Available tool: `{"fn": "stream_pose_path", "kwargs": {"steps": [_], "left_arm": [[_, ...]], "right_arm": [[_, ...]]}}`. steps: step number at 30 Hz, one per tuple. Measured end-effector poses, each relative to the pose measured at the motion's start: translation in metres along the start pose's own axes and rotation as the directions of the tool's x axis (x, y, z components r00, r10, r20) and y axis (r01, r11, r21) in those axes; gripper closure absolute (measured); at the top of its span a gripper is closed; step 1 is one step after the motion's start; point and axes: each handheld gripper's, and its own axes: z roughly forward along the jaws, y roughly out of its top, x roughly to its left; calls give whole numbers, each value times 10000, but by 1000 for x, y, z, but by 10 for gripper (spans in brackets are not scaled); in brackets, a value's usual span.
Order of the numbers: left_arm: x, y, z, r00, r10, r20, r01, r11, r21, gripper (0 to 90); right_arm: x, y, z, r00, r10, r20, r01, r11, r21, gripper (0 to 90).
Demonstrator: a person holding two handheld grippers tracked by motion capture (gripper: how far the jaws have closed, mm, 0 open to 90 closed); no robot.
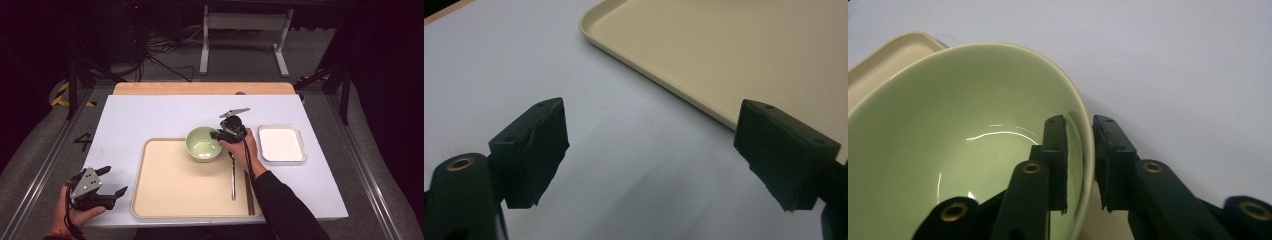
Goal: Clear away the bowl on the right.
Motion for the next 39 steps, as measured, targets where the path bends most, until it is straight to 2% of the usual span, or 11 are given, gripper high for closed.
{"fn": "stream_pose_path", "kwargs": {"steps": [6,8,13,20,26,30,34,37,39], "left_arm": [[1,-1,1,10000,-26,14,26,10000,35,151],[1,-1,1,10000,-53,4,53,10000,30,151],[1,-1,1,10000,-88,-7,88,10000,-3,151],[3,3,7,10000,-17,92,17,10000,-20,152],[3,-1,2,9999,-162,7,162,9999,-5,152],[4,1,6,9999,-124,52,123,9999,24,153],[0,2,7,9999,126,107,-128,9998,148,152],[0,3,6,10000,48,87,-49,10000,68,152],[0,2,6,10000,18,74,-18,10000,68,152]], "right_arm": [[-1,1,-9,9991,-357,216,360,9993,-141,714],[1,0,-14,9980,-623,146,627,9977,-276,703],[2,-2,-22,9954,-949,95,952,9945,-435,709],[0,-5,-36,9935,-1128,182,1138,9911,-691,713],[-4,-7,-54,9879,-1506,373,1536,9833,-973,705],[-6,-10,-67,9787,-1967,592,2020,9737,-1055,684],[-7,-16,-83,9779,-1975,681,2051,9697,-1331,657],[-6,-21,-93,9703,-2235,926,2347,9626,-1356,634],[-6,-24,-99,9698,-2258,922,2372,9612,-1406,623]]}}
